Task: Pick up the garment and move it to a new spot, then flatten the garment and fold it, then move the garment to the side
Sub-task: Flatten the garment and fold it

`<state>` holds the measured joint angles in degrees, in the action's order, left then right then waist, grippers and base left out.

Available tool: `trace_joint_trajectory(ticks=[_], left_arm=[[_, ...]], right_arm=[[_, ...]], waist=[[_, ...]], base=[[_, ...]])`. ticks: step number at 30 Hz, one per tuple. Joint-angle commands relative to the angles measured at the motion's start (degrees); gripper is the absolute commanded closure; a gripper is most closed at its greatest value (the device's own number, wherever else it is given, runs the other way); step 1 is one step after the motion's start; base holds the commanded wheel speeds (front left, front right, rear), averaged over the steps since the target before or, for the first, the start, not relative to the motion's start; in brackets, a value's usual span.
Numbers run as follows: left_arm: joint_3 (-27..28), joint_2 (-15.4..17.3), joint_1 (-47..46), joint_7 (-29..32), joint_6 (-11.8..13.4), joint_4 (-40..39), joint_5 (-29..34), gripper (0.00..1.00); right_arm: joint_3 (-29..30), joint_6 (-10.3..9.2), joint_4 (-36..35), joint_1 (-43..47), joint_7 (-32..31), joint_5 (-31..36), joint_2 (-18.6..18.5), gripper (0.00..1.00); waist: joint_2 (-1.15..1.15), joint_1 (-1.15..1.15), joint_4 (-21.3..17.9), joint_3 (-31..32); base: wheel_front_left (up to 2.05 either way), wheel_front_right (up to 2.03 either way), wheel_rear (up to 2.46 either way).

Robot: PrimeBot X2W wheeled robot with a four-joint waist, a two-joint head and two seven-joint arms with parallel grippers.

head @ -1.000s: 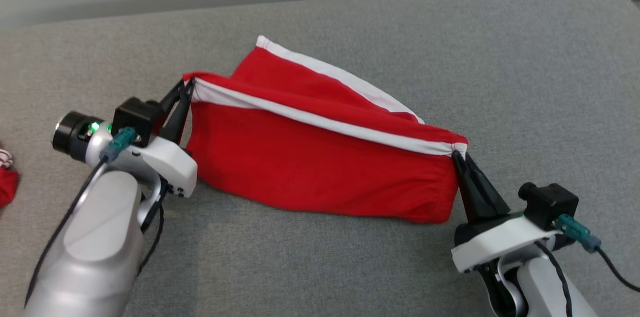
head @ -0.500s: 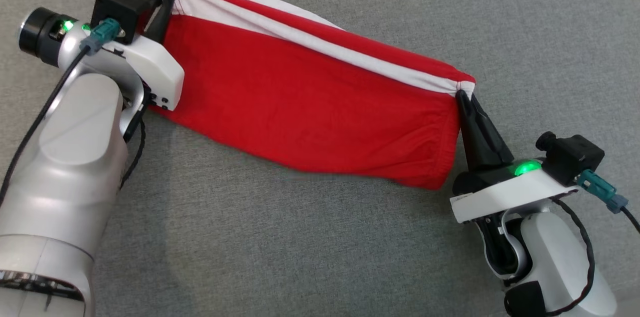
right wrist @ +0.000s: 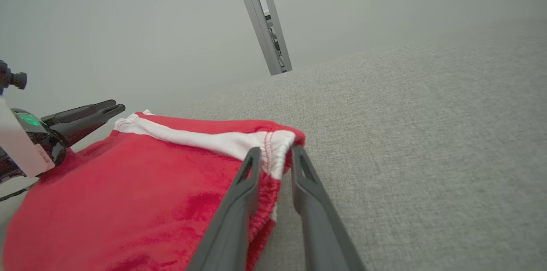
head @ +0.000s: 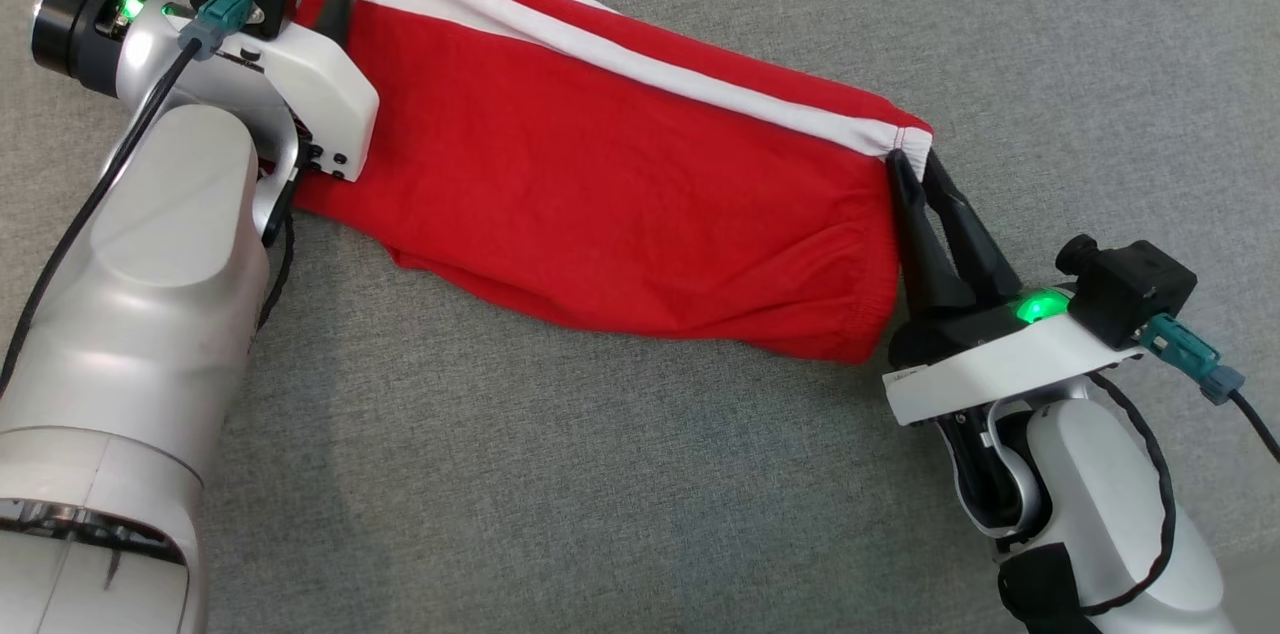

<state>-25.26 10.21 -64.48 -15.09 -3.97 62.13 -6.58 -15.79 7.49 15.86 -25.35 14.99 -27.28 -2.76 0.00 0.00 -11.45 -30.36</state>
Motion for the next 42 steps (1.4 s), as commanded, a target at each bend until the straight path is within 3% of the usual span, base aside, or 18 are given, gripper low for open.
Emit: trace_joint_trajectory(ticks=[1, 7, 12, 22, 31, 32, 33, 34, 38, 42], left_arm=[[0.2, 0.1, 0.7, -0.1, 0.1, 0.6, -0.5, 0.00], [1.2, -1.2, 3.3, -0.1, 1.6, -0.3, -1.8, 0.00], [2.0, -3.0, 5.4, 0.4, 1.1, 3.6, -3.5, 0.00], [1.8, -5.8, 6.9, 12.3, -0.3, 10.6, -6.7, 0.00], [2.6, -5.0, 9.0, 19.9, -0.2, 11.8, -9.0, 0.00], [2.4, -4.8, 9.3, 20.1, 0.0, 11.9, -8.9, 0.08], [2.3, -4.8, 9.6, 20.2, 0.0, 12.0, -8.9, 0.77], [2.2, -4.7, 9.9, 19.9, 0.0, 12.0, -9.0, 1.00], [2.1, -4.4, 11.3, 18.4, 0.6, 12.1, -9.5, 1.00], [3.5, -4.8, 14.1, 13.2, 1.1, 11.8, -11.3, 1.00]], right_arm=[[0.4, 0.00, -0.2, -0.6, 0.3, 1.2, -0.3, 0.00], [4.4, 0.00, -0.8, 2.1, 0.3, 5.5, -0.3, 0.00], [7.1, 0.00, -0.2, 4.6, 0.3, 7.2, -0.3, 0.00], [9.3, 0.00, 0.9, 8.2, 0.3, 8.2, -0.3, 0.00], [9.0, 0.00, 0.3, 7.6, 0.3, 7.6, -0.3, 0.00], [9.1, 0.00, 0.3, 7.6, 0.3, 7.5, -0.3, 0.00], [9.2, 0.00, 0.3, 7.6, 0.3, 7.6, -0.3, 0.00], [9.4, 0.00, 0.3, 7.6, 0.3, 7.6, -0.3, 0.00], [10.4, 0.00, 0.9, 8.5, 0.3, 8.0, -0.3, 0.00], [10.9, 0.00, 2.0, 10.2, 0.3, 8.7, -0.3, 0.00]], waist=[[0.00, 0.00, 0.3, 0.4], [0.00, 0.00, 1.6, 3.3], [0.00, 0.00, 2.8, 6.5], [0.00, 0.00, 3.2, 10.7], [0.00, 0.00, 1.7, 9.9], [0.00, 0.00, 1.6, 9.9], [0.00, 0.00, 1.5, 9.9], [0.00, 0.00, 1.6, 10.0], [0.00, 0.00, 2.2, 11.8], [0.00, 0.00, 3.8, 15.6]], base=[[0.00, 0.00, 0.00], [0.00, 0.00, 0.00], [0.00, 0.00, 0.00], [0.00, 0.00, 0.00], [0.00, 0.00, 0.00], [0.00, 0.00, 0.00], [0.00, 0.00, 0.00], [0.00, 0.00, 0.00], [0.00, 0.00, 0.00], [0.00, 0.00, 0.00]])
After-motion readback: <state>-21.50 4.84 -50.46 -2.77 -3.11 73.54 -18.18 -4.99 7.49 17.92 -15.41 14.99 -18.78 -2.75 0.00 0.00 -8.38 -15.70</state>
